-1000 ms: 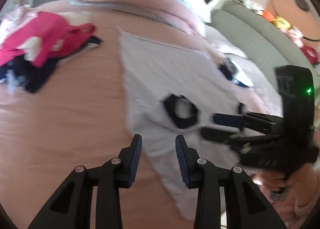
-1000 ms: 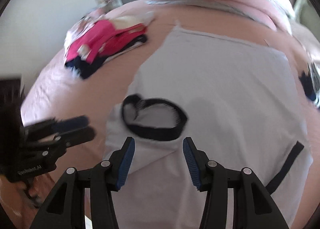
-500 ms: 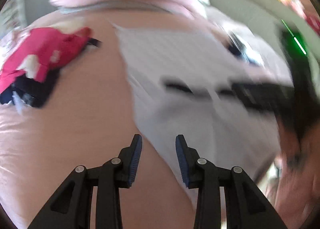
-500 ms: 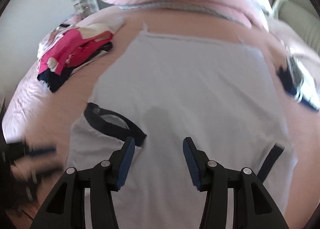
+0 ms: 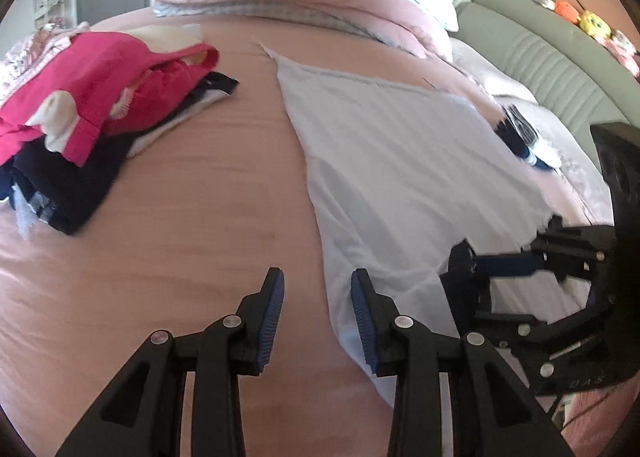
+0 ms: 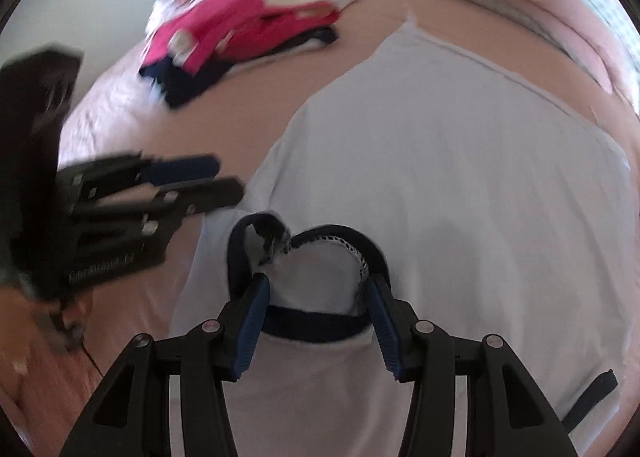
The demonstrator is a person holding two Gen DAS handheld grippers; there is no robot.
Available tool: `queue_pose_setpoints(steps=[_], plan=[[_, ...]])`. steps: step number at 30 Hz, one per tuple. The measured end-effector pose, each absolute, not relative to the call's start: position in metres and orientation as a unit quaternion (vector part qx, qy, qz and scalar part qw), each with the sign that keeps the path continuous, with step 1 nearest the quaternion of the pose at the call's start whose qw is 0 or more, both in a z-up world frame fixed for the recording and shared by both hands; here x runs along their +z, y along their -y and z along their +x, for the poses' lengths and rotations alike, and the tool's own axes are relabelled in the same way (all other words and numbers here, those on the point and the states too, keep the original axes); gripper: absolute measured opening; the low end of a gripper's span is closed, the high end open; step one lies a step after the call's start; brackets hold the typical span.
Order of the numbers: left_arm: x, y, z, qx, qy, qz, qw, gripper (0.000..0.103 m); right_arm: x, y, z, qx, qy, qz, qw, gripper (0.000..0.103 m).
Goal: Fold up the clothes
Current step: 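Fold the held sleeve with the right gripper onto the shirt and release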
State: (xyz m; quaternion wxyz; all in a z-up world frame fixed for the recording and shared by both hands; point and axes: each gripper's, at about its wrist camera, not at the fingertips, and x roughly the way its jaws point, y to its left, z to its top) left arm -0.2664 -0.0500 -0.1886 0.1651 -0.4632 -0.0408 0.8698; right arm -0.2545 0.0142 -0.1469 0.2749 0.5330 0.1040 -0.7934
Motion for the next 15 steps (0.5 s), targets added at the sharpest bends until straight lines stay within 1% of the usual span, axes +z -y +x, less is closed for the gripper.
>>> queue_pose_setpoints(steps=[4, 8, 12, 15], plan=[[-0.183, 0.046, -0.256, 0.869, -0.009, -0.455, 0.193, 0.032, -0.14, -0.013, -0.264, -0.791, -0.08, 0.536, 0.284, 0.05], [-0.181, 0.044, -0.252, 0.869, -0.011, -0.45, 0.207, 0.032, -0.138, -0.003, -0.285, -0.806, -0.074, 0.52, 0.273, 0.05], [-0.182, 0.036, -0.25, 0.864, -0.015, -0.45, 0.226, 0.032, -0.142, -0.01, -0.315, -0.818, 0.003, 0.52, 0.245, 0.05], [-0.182, 0.035, -0.25, 0.865, -0.019, -0.445, 0.23, 0.031, -0.14, -0.023, -0.32, -0.822, 0.048, 0.518, 0.233, 0.05]])
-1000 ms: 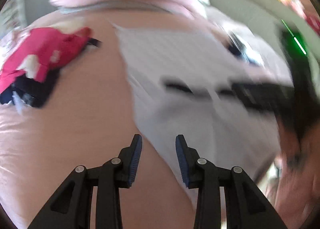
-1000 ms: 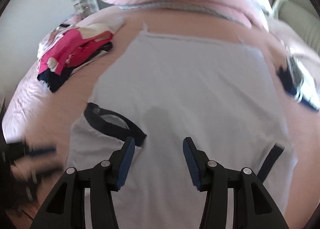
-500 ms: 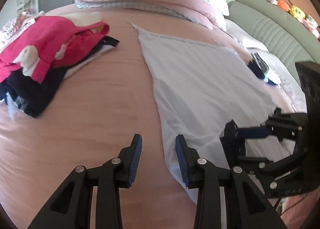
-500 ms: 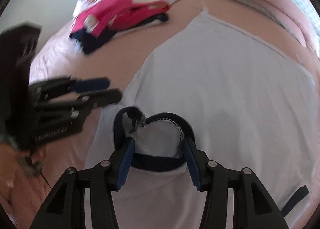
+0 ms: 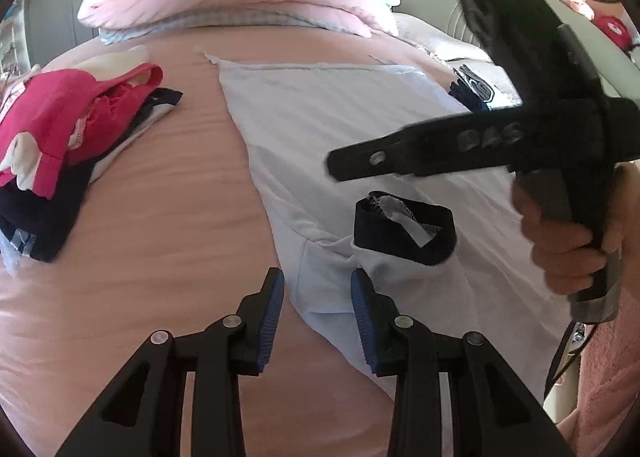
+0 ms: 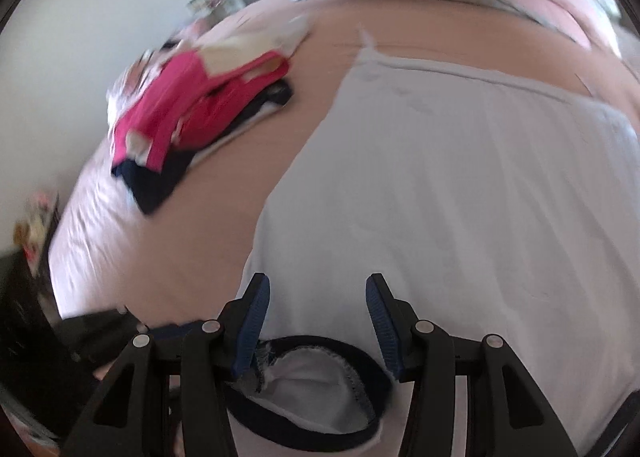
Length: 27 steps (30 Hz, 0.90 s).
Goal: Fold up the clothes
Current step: 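Fold the held sleeve with the right gripper onto the shirt and release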
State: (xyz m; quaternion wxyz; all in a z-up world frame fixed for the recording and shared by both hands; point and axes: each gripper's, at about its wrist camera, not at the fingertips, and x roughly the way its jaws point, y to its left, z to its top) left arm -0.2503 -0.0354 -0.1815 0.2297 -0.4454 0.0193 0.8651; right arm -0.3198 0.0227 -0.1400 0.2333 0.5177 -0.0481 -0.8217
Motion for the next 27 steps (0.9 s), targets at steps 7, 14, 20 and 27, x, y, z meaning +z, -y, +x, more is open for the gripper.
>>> queue_pose_setpoints(steps=[7, 14, 20, 27], plan=[[-0.171, 0.032, -0.242, 0.861, -0.008, -0.429, 0.274, 0.032, -0.119, -0.062, -0.271, -0.825, 0.042, 0.506, 0.248, 0.05], [-0.174, 0.009, -0.232, 0.86, -0.053, -0.419, 0.287, 0.032, -0.145, -0.065, -0.255, -0.817, -0.016, 0.538, 0.207, 0.05], [-0.186, -0.006, -0.25, 0.864, -0.08, -0.426, 0.256, 0.021, -0.157, -0.057, -0.259, -0.816, -0.059, 0.542, 0.193, 0.05], [-0.187, 0.0, -0.287, 0.883, -0.075, -0.431, 0.172, 0.011, -0.162, -0.069, -0.256, -0.82, -0.064, 0.548, 0.151, 0.05]])
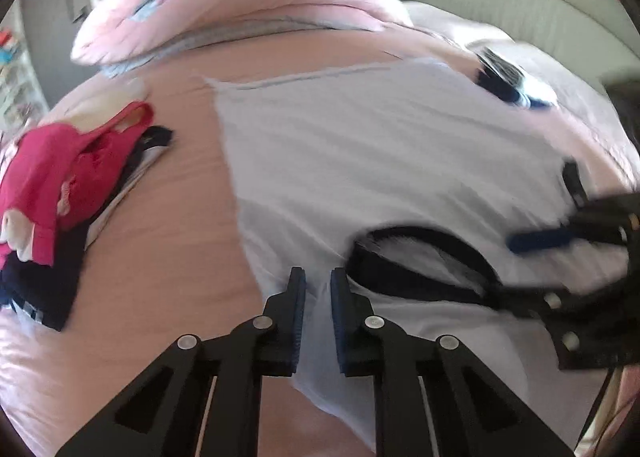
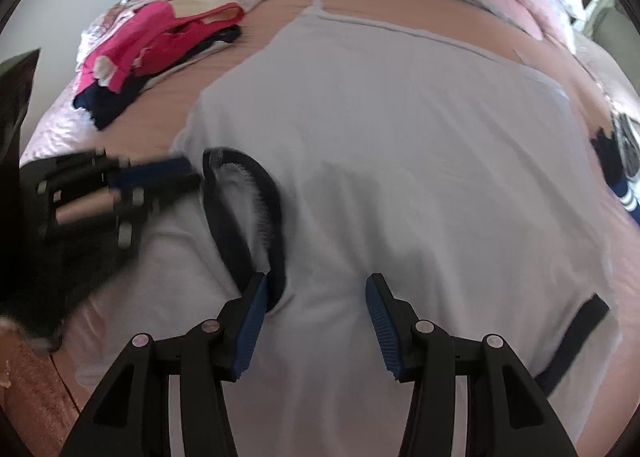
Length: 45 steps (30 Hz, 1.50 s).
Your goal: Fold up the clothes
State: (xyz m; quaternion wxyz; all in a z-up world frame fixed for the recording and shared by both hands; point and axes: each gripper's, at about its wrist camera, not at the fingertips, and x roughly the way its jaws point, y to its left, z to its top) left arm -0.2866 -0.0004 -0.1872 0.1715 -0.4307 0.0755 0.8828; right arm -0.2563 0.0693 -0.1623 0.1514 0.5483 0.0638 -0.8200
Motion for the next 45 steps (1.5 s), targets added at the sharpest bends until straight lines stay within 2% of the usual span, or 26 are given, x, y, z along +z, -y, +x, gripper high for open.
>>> queue_pose_setpoints(steps=[3, 6, 12, 17, 20, 24, 29, 32, 39, 43, 45], plan=[[-0.167, 0.018, -0.281, 0.901, -0.05, -0.4, 0.158, 0.011, -0.161, -0.075, -0.25, -0.816, -0.074, 0.556, 0.139, 0.05], [-0.156, 0.03, -0.274, 0.89, -0.021, -0.404, 0.209, 0.011, -0.155, -0.077, -0.246, -0.818, -0.078, 0.555, 0.129, 0.05], [-0.163, 0.022, -0.258, 0.852, -0.067, -0.442, 0.271, 0.011, -0.126, -0.073, -0.245, -0.838, -0.021, 0.511, 0.192, 0.051], [-0.169, 0.009, -0.261, 0.839, -0.074, -0.451, 0.297, 0.011, -0.137, -0.047, -0.238, -0.814, -0.08, 0.528, 0.23, 0.051], [-0.188, -0.012, -0.279, 0.851, -0.09, -0.45, 0.255, 0.011, -0.155, -0.046, -0.248, -0.81, -0.096, 0.544, 0.197, 0.051], [-0.19, -0.006, -0.294, 0.872, -0.049, -0.438, 0.212, 0.014, -0.157, -0.073, -0.267, -0.835, -0.024, 0.537, 0.118, 0.051], [-0.175, 0.015, -0.294, 0.878, -0.004, -0.433, 0.206, 0.014, -0.151, -0.097, -0.271, -0.843, 0.052, 0.526, 0.1, 0.051], [-0.164, 0.017, -0.285, 0.872, 0.004, -0.427, 0.238, 0.014, -0.146, -0.085, -0.267, -0.837, 0.045, 0.528, 0.139, 0.051], [-0.177, -0.009, -0.277, 0.855, -0.068, -0.454, 0.242, 0.014, -0.159, -0.045, -0.247, -0.813, -0.024, 0.554, 0.18, 0.051], [-0.168, -0.01, -0.263, 0.855, -0.083, -0.449, 0.246, 0.014, -0.154, -0.042, -0.215, -0.796, -0.03, 0.564, 0.22, 0.052], [-0.167, -0.007, -0.256, 0.853, -0.079, -0.452, 0.248, 0.014, -0.152, -0.033, -0.19, -0.791, -0.075, 0.559, 0.236, 0.052]])
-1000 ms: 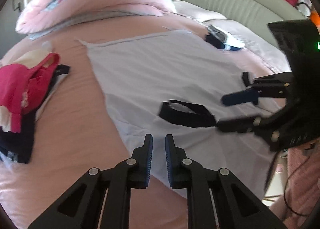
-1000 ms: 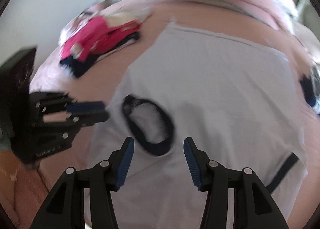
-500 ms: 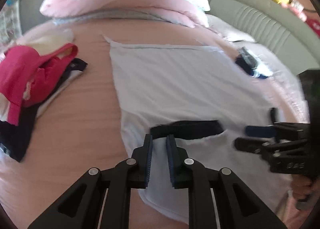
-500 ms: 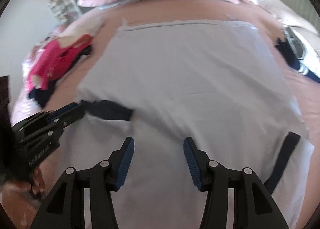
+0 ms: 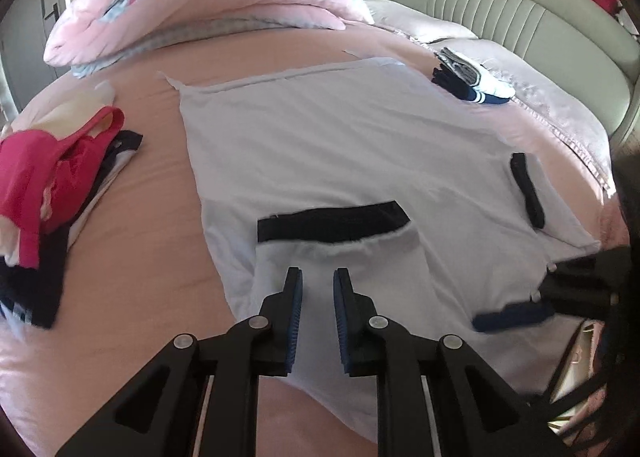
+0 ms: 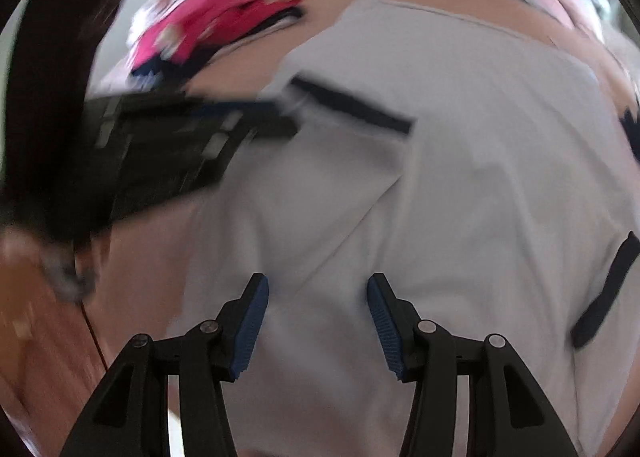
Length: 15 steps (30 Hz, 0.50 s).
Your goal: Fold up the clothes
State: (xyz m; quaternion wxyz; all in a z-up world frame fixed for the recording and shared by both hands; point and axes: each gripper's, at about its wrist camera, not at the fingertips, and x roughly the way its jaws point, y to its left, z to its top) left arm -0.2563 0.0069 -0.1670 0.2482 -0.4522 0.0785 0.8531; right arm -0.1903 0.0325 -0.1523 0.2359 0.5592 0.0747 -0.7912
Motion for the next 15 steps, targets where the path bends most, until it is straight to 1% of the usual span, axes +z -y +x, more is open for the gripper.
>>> queue_pose_setpoints(steps=[2, 4, 7, 11, 15], plan=[[-0.167, -0.001, -0.246, 0.852, -0.077, -0.458, 0.244, 0.014, -0.15, -0.024, -0.171, -0.788, -0.111, 0.552, 0.251, 0.054], [-0.163, 0.008, -0.226, 0.854, -0.071, -0.459, 0.234, 0.014, -0.145, -0.027, -0.162, -0.786, -0.09, 0.553, 0.261, 0.054], [-0.162, 0.02, -0.2, 0.855, -0.041, -0.467, 0.223, 0.014, -0.138, -0.031, -0.149, -0.785, -0.061, 0.554, 0.271, 0.054], [-0.174, 0.029, -0.171, 0.848, -0.02, -0.491, 0.2, 0.014, -0.145, -0.03, -0.154, -0.806, -0.055, 0.545, 0.223, 0.054], [-0.18, 0.034, -0.156, 0.846, -0.015, -0.5, 0.184, 0.014, -0.147, -0.016, -0.146, -0.814, -0.058, 0.514, 0.262, 0.054]])
